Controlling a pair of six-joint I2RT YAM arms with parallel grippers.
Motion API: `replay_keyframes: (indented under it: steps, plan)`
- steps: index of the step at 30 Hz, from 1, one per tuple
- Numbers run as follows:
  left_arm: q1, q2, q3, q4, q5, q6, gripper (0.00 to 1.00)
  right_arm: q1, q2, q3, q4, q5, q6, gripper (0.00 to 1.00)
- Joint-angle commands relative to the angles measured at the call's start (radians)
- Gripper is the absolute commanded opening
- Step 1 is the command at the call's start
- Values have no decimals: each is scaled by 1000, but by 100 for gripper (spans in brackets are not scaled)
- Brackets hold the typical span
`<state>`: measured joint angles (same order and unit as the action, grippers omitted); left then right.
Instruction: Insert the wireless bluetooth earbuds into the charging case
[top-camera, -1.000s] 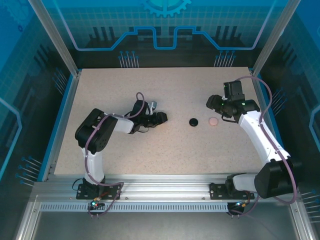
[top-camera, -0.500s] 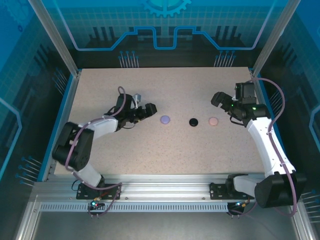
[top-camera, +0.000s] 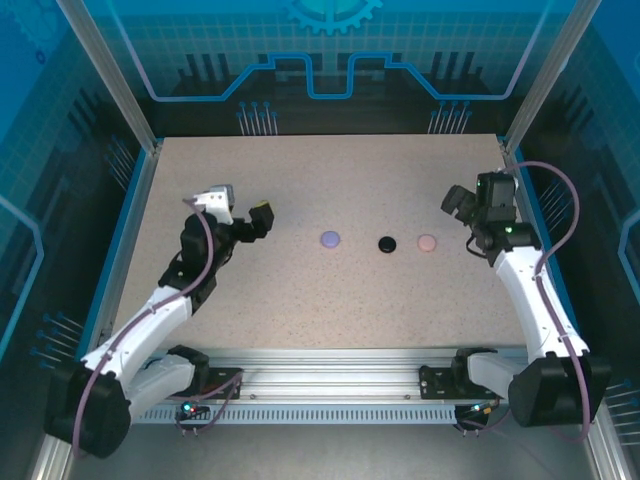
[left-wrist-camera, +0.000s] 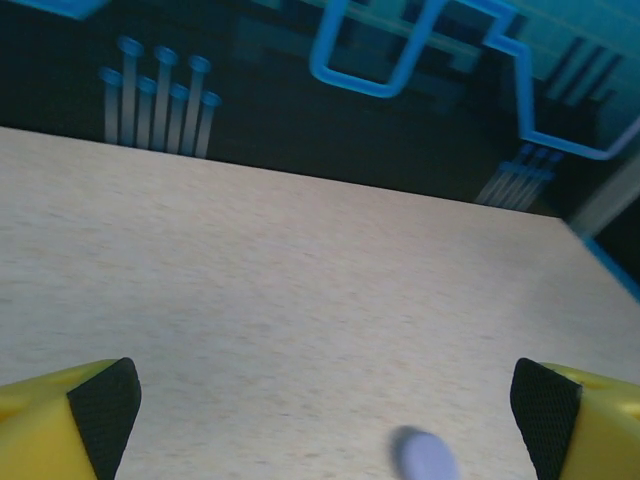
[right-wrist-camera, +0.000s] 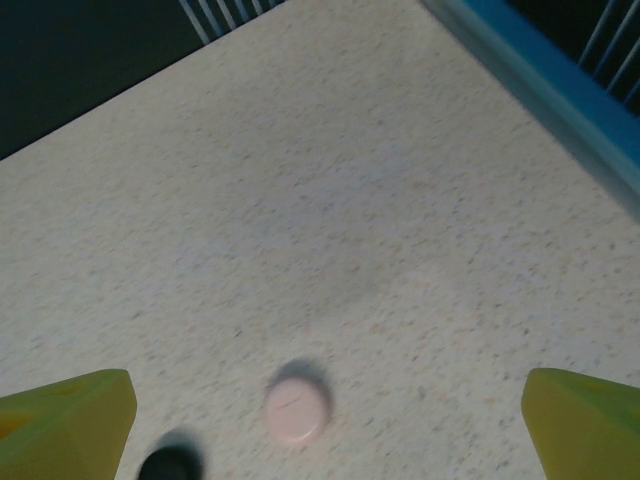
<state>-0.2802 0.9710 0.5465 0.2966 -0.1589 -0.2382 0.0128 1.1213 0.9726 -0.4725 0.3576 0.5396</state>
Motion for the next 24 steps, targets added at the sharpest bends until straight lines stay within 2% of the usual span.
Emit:
replay_keyframes:
  steps: [1,4,8,11,16,20,23,24]
  plan:
    - [10,-54,-62,103,-188,200,99,4,-34,-125,251,108,-116,100]
    - [24,-61,-109,118,-231,274,99,16,1,-199,350,116,-224,100]
    - [86,-39,-183,169,-227,272,99,36,84,-313,534,120,-331,100]
    - [129,16,-223,236,-225,258,99,56,140,-403,702,126,-379,100]
    - [177,181,-271,447,-185,223,99,80,202,-506,938,94,-429,100]
    - [181,329,-292,598,-138,252,99,84,211,-576,1134,7,-472,100]
    - [184,413,-274,643,-77,278,99,81,297,-643,1350,-52,-491,100]
    - [184,435,-262,638,-52,291,99,82,300,-624,1306,-96,-501,100]
